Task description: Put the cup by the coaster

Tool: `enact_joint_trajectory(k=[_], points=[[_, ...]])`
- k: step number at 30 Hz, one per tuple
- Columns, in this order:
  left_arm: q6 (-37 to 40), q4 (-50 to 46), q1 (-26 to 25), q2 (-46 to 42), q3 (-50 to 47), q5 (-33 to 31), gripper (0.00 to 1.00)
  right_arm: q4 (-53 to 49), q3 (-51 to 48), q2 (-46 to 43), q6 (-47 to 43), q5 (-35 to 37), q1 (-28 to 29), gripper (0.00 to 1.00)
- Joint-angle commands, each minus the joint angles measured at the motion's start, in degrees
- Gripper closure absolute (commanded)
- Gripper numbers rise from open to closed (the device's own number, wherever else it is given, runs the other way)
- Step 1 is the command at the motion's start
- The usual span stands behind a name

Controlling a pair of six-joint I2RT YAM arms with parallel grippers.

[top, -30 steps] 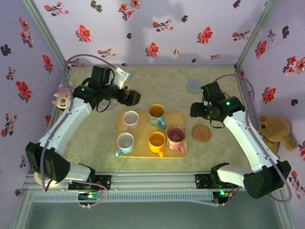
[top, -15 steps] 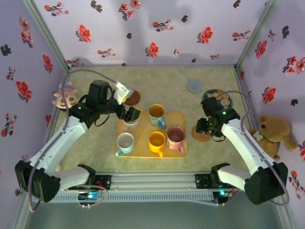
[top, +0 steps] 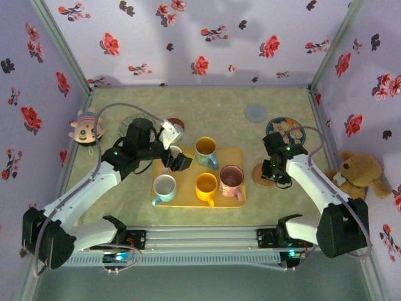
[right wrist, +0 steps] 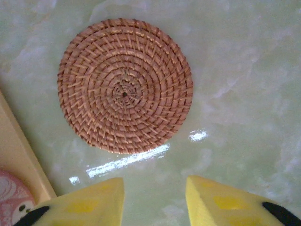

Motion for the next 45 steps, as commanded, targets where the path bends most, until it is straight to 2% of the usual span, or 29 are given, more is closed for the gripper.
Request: enact_joint_trajectory(k=[1,16,24,38,45], points=[[2.11,3.94,-1.48,0.39,-0.89,0.37,0.00,3.75,-0.57,1.37,1.37,-0.07,-0.73,0.65],[2.35,8.82,-4.92,8.63,-0.77,-2.33,0.00,10.34,0.39,11.99,1.31,0.70,-2.42,1.00],[-1.99,11.23,-6.23,11.07,0.08,-3.72,0.00,12.92,0.04,16.63,1.46,0.46,-2.96,1.00],[-2.04,11.18,-7.49,14.72,1.69,-3.26,0.00,17.10,2.73,25.15,-0.70,-2.52,-3.54,1.00],[-1.55,10.60,-7.49,15.16,2.82,-5.01,0.00,16.78,8.01,29.47,-3.33,-3.18,-3.56,1.00]])
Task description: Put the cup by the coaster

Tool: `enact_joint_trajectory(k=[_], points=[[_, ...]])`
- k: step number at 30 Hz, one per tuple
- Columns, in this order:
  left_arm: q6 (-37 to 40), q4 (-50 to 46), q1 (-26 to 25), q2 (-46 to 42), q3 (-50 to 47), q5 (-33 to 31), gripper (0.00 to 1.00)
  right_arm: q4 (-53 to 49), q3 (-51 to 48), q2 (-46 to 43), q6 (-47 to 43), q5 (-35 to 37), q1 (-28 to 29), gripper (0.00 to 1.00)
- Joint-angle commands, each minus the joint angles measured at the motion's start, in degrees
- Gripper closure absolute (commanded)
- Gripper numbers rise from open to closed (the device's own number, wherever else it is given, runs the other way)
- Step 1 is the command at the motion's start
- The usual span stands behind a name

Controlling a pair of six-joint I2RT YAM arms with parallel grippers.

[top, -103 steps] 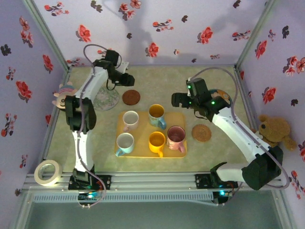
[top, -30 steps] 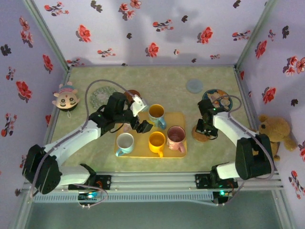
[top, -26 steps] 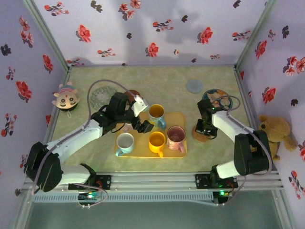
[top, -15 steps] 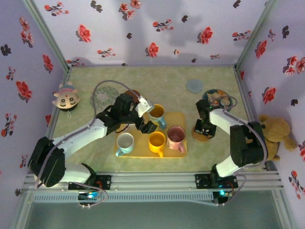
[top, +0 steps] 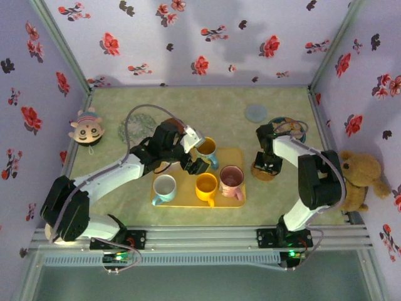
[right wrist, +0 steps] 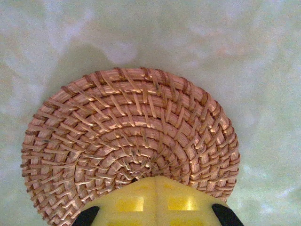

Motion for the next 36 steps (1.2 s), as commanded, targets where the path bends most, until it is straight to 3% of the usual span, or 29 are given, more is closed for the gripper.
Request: enact_joint_trajectory(k=[1,12,36], points=[[0.39,0.37,-0.37,0.59,2.49,-2.72,0.00,4.32,1.67,4.99,-2.15,-2.93,-0.42,1.00],[0.55,-0.10,0.68,1.90,4.88,-3.94,0.00,3.44,9.99,10.81,-3.70,-3.34,-0.41,1.00],[1.94,-6.60,8.91,1.49,8.36,1.14,0.00,-0.09,32.04,24.35,-6.23,-8.34,1.51,1.00]])
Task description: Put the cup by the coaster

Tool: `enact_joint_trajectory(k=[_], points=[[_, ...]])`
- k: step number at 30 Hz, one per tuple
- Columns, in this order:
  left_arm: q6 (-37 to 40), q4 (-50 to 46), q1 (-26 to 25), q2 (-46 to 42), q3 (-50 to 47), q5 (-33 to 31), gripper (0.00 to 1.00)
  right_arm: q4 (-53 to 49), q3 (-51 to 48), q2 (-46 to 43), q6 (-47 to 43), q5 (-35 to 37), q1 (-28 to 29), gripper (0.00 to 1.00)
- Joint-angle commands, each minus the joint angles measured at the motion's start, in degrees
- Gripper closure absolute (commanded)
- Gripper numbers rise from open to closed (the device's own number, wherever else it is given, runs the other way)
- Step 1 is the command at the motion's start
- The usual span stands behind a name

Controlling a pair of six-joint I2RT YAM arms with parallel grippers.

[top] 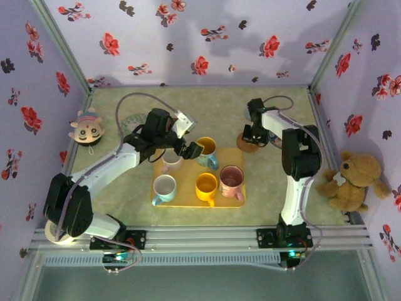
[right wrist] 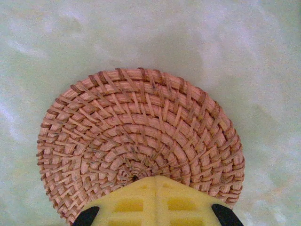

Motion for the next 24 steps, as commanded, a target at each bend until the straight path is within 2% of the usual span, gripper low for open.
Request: enact_joint_trajectory(k=[1,24], points=[[1.38,-1.14,1.45,-0.80,0.99,1.42,0.00,-1.20,3.36,3.04,-1.11,-1.45,1.30,1.00],[3.32,-3.57,7.44,-5.85,-3.48,1.27,0.00,-5.94,26.00,18.19,-0.63,-5.91,9.92,1.00]])
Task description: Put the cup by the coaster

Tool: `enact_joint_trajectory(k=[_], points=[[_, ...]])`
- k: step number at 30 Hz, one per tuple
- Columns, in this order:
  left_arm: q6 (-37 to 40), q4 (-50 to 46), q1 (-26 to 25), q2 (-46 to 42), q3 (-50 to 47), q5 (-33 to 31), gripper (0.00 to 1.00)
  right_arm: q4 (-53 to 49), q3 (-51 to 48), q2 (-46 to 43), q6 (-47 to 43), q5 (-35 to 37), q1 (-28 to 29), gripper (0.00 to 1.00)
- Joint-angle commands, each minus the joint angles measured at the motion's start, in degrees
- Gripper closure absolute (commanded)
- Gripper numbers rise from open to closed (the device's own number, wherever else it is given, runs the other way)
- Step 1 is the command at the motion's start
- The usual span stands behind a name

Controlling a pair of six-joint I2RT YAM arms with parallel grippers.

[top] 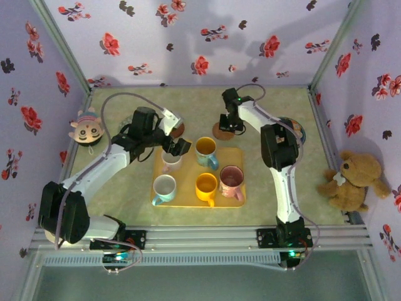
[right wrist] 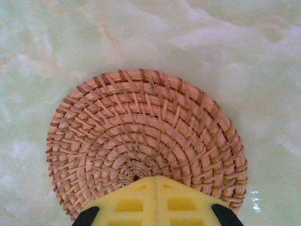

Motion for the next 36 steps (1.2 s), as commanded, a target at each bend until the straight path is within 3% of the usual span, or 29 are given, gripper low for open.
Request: enact_joint_trajectory(k=[1,36], points=[[1.17,-0.97,0.87,-1.89,-1.32,0.86,0.00,-1.90,2.21,2.95,0.29,-2.85,0.89,1.00],[1.13,-0.77,3.51,-5.09,-5.14,0.30,0.00,1.00,15.37,12.35,9.43,-10.10,5.70,1.00]])
